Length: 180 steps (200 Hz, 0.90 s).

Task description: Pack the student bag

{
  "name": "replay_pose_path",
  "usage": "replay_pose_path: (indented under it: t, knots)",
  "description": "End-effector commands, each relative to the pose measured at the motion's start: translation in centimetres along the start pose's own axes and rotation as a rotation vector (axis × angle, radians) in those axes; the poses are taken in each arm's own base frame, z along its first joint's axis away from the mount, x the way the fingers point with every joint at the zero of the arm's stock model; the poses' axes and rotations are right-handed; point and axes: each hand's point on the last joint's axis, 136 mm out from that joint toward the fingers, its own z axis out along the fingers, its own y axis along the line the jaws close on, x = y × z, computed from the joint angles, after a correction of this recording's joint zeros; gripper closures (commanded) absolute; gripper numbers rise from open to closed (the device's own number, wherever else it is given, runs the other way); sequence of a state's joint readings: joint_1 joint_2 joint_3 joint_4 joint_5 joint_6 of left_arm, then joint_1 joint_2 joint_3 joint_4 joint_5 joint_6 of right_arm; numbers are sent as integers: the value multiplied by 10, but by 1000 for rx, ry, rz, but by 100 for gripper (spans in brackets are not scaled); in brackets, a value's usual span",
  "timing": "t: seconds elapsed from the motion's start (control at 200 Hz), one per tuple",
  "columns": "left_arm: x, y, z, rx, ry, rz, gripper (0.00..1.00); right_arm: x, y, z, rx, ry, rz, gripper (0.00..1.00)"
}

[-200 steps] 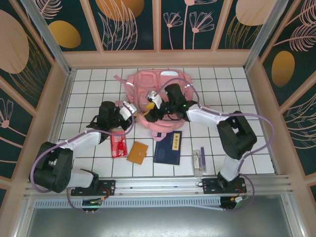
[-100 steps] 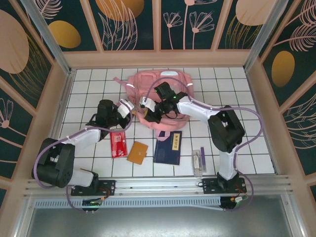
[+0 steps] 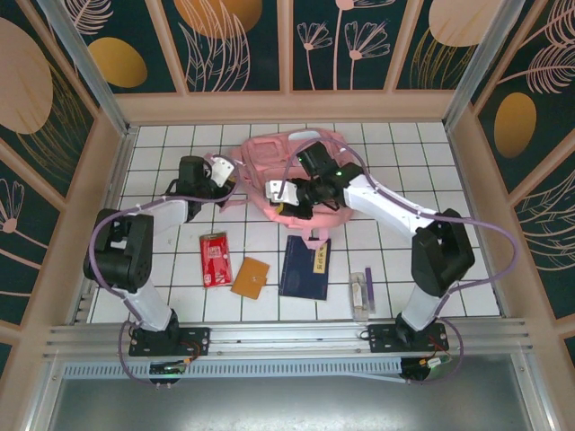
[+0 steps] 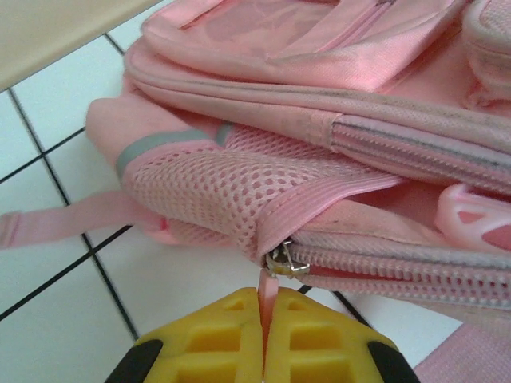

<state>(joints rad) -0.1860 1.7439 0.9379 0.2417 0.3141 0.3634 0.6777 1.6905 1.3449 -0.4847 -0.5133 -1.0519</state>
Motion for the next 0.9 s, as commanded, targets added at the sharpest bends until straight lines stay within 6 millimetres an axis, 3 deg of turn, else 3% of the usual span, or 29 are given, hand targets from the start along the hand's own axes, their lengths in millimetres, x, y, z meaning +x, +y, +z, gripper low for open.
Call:
replay_pose_path:
  t: [0.0, 0.11, 0.125, 0.14, 0.215, 0.27, 0.315, 0.37, 0.425, 0.52, 0.611, 0.671, 0.806, 0.896]
  knots:
    - [1, 56, -1, -180, 50, -61, 100, -39, 3, -35, 82, -164, -55, 83]
    - [-7, 53, -7, -153, 56, -57, 100, -52, -18, -54, 257, -243, 11, 43]
    - [-10, 49, -9, -136, 47, -44, 100, -55, -21, -60, 289, -255, 21, 14]
    - [-12, 44, -12, -116, 37, -31, 100, -56, -25, -63, 319, -265, 33, 2]
    - [-36, 15, -39, -2, -84, 61, 90, -65, -39, -95, 498, -345, 103, 1]
    - [-45, -11, -61, 84, -164, 142, 64, -65, -49, -125, 652, -425, 213, 1]
    - [-53, -29, -78, 144, -223, 198, 54, -59, -60, -154, 791, -506, 375, 1]
    - [-63, -44, -94, 194, -277, 218, 48, -28, -80, -198, 1029, -590, 736, 1]
    - [-70, -57, -102, 237, -292, 237, 47, 18, -82, -215, 1137, -577, 1082, 1]
    - [-74, -80, -104, 252, -260, 302, 45, 54, -76, -196, 938, -528, 1311, 1]
    - [-74, -112, -100, 273, -239, 398, 39, 97, -66, -173, 884, -422, 1529, 5]
    - [-70, -127, -92, 270, -224, 450, 36, 113, -57, -156, 820, -339, 1597, 7]
    - [-56, -133, -59, 251, -119, 486, 33, 139, -43, -133, 788, -190, 1682, 8]
    - [-34, -133, -34, 250, -2, 512, 31, 147, -38, -123, 761, -135, 1715, 8]
